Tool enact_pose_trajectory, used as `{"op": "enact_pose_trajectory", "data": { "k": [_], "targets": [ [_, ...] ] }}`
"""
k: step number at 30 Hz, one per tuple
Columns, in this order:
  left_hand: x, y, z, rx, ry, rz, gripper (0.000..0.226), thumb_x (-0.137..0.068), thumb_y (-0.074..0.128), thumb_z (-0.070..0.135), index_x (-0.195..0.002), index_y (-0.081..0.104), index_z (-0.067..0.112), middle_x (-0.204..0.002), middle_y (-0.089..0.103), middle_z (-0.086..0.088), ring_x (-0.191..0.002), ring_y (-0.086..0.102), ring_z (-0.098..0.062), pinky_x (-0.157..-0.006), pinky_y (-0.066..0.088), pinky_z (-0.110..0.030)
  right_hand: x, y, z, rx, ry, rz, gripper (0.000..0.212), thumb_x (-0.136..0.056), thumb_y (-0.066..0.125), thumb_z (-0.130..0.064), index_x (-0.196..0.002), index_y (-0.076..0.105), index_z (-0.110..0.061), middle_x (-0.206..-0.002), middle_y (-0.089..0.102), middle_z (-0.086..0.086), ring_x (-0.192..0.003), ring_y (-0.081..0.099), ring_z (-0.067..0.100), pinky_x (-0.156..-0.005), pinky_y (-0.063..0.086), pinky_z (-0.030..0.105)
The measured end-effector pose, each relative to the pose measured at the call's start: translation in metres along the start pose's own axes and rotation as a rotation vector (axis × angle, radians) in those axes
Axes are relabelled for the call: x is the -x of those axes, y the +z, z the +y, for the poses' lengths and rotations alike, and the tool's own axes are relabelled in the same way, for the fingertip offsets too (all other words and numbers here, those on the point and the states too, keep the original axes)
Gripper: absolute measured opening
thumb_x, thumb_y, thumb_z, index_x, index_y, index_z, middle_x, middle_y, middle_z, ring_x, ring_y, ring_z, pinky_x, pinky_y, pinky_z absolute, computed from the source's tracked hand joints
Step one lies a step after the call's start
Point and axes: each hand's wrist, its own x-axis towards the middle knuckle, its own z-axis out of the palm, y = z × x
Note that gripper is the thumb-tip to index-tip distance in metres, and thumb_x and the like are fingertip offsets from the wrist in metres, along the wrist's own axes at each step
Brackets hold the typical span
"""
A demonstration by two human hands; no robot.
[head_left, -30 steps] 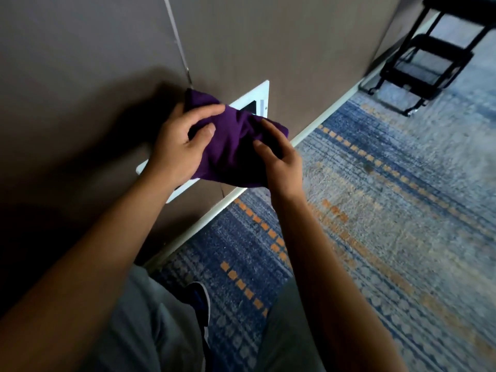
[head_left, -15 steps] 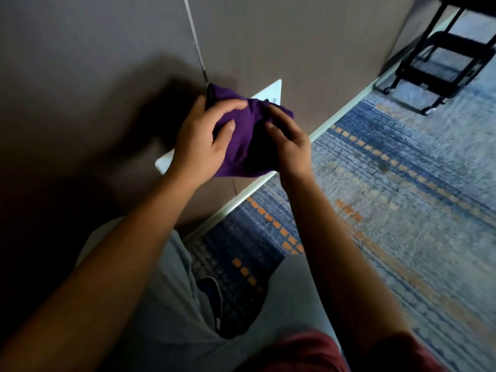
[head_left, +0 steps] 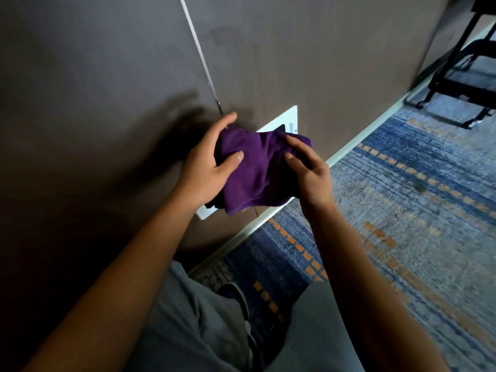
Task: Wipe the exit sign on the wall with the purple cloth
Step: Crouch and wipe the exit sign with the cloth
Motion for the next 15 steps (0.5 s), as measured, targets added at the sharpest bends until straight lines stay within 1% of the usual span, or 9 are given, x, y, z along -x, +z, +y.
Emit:
{"op": "enact_pose_trajectory", "data": {
  "k": [2,3,4,5,7,9,11,13,15],
  "targets": [
    [-0.005,0.002,-0.009,0.091,-0.053,-0.024,0.066,-0.096,0.072,0.014,-0.155,0.043,0.024,-0.152,0.053,0.002,-0.140,0.052,-0.008,-0.119,0.042,-0.037,-0.003,-0.003,0.006,-0.057,0.024,0.015,0.034,-0.089,0.070,-0.015,-0.119,0.077,-0.028,-0.127,0.074,0.000,-0.128,0.063,0.025,-0.116,0.045,0.051],
    [-0.007,0.002,-0.013,0.123,-0.069,-0.020,0.066,-0.096,0.072,0.015,-0.154,0.043,0.023,-0.153,0.053,0.001,-0.141,0.051,-0.010,-0.120,0.041,-0.039,-0.004,-0.001,0.008,-0.080,0.034,0.006,0.033,-0.089,0.070,-0.014,-0.118,0.077,-0.027,-0.128,0.074,0.001,-0.130,0.062,0.027,-0.116,0.045,0.051],
    [-0.010,0.002,-0.017,0.134,-0.078,-0.010,0.065,-0.095,0.073,0.019,-0.153,0.044,0.023,-0.152,0.053,0.002,-0.141,0.050,-0.008,-0.121,0.040,-0.037,-0.004,0.001,0.010,-0.094,0.044,-0.010,0.032,-0.089,0.069,-0.013,-0.117,0.077,-0.026,-0.128,0.073,0.002,-0.130,0.062,0.027,-0.116,0.045,0.051],
    [-0.014,0.001,-0.019,0.116,-0.081,0.004,0.063,-0.094,0.074,0.024,-0.151,0.048,0.024,-0.150,0.056,0.005,-0.139,0.050,-0.004,-0.120,0.039,-0.032,-0.004,0.004,0.010,-0.108,0.052,-0.026,0.031,-0.089,0.068,-0.011,-0.116,0.077,-0.025,-0.127,0.074,0.003,-0.128,0.063,0.026,-0.115,0.046,0.049],
    [-0.018,0.000,-0.024,0.062,-0.105,0.037,0.054,-0.092,0.073,0.033,-0.143,0.058,0.025,-0.138,0.064,0.010,-0.127,0.057,0.003,-0.112,0.043,-0.021,-0.007,0.009,0.009,-0.164,0.062,-0.041,0.028,-0.092,0.066,-0.008,-0.115,0.077,-0.019,-0.124,0.073,0.006,-0.120,0.065,0.024,-0.114,0.047,0.046],
    [-0.020,0.000,-0.030,0.067,-0.177,0.024,0.044,-0.092,0.075,0.033,-0.134,0.066,0.023,-0.120,0.072,0.010,-0.110,0.065,0.004,-0.101,0.052,-0.023,-0.017,0.010,0.006,-0.210,0.045,-0.027,0.023,-0.096,0.062,-0.005,-0.113,0.076,-0.012,-0.122,0.071,0.011,-0.116,0.063,0.023,-0.114,0.044,0.044],
    [-0.023,0.006,-0.033,0.122,-0.236,-0.036,0.044,-0.092,0.076,0.034,-0.133,0.066,0.023,-0.105,0.076,0.007,-0.102,0.070,0.001,-0.093,0.055,-0.025,-0.028,0.010,0.004,-0.228,0.018,-0.023,0.021,-0.098,0.060,-0.004,-0.106,0.077,-0.012,-0.113,0.074,0.006,-0.112,0.063,0.020,-0.111,0.045,0.039],
    [-0.026,0.014,-0.038,0.141,-0.222,-0.079,0.053,-0.088,0.076,0.042,-0.136,0.062,0.025,-0.101,0.079,0.003,-0.105,0.072,-0.004,-0.100,0.055,-0.031,-0.036,0.010,0.002,-0.208,-0.002,-0.044,0.022,-0.097,0.060,-0.006,-0.099,0.078,-0.018,-0.104,0.076,-0.001,-0.105,0.065,0.015,-0.101,0.050,0.030],
    [-0.033,0.020,-0.042,0.154,-0.199,-0.166,0.067,-0.085,0.073,0.053,-0.146,0.051,0.035,-0.111,0.078,0.002,-0.114,0.070,-0.008,-0.109,0.051,-0.040,-0.039,0.012,0.002,-0.175,-0.011,-0.102,0.022,-0.097,0.060,-0.011,-0.098,0.079,-0.021,-0.102,0.074,0.000,-0.101,0.064,0.016,-0.093,0.050,0.027]
  ]
}}
